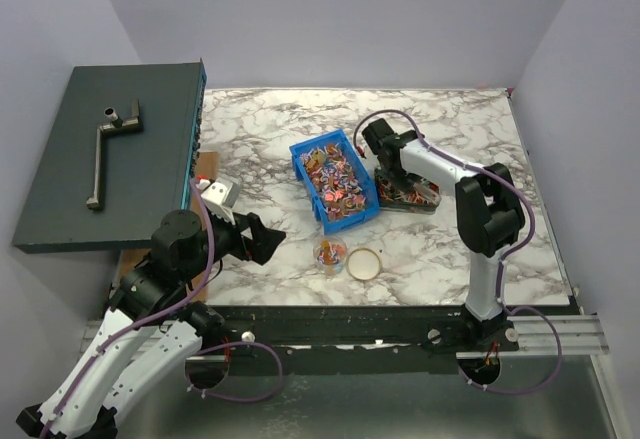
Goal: Pack the candies
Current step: Scoop the fake candies from the storage box.
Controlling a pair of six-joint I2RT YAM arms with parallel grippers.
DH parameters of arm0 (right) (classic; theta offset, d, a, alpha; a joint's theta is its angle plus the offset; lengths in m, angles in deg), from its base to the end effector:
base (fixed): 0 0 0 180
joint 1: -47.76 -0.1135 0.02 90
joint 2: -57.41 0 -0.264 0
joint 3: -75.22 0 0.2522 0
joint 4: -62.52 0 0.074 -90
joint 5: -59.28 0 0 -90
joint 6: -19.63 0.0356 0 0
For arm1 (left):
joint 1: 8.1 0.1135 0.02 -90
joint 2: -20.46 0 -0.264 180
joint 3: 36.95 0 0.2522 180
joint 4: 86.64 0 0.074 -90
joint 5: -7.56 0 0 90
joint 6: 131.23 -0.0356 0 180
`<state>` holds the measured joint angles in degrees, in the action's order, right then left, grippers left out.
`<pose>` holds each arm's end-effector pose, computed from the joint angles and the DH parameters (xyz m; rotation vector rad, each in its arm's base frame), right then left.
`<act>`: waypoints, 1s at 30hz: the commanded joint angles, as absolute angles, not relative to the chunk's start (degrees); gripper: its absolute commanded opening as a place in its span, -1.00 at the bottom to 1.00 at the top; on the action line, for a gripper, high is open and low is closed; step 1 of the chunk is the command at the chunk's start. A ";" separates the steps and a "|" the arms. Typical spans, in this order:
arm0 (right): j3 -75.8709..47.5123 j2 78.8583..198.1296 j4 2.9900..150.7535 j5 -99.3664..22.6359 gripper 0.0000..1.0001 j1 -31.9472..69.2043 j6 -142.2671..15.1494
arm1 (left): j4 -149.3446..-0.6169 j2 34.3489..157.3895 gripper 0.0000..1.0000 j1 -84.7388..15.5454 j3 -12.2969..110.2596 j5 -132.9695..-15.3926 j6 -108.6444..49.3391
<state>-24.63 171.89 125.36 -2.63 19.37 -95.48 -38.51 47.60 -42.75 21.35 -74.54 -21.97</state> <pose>0.3566 0.1737 0.1872 -1.2042 2.5618 -0.6987 0.0839 -0.0639 0.3325 0.3572 1.9050 -0.7687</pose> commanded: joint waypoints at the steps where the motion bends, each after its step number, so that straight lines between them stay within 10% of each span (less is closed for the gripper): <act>1: -24.19 173.09 119.97 -9.63 -0.99 19.54 -95.03 | -38.89 48.28 0.80 -43.08 20.86 -75.89 -22.16; 30: -7.74 156.59 103.03 -15.74 -0.99 24.82 -88.27 | -38.62 49.75 0.80 -43.06 20.68 -77.08 -22.42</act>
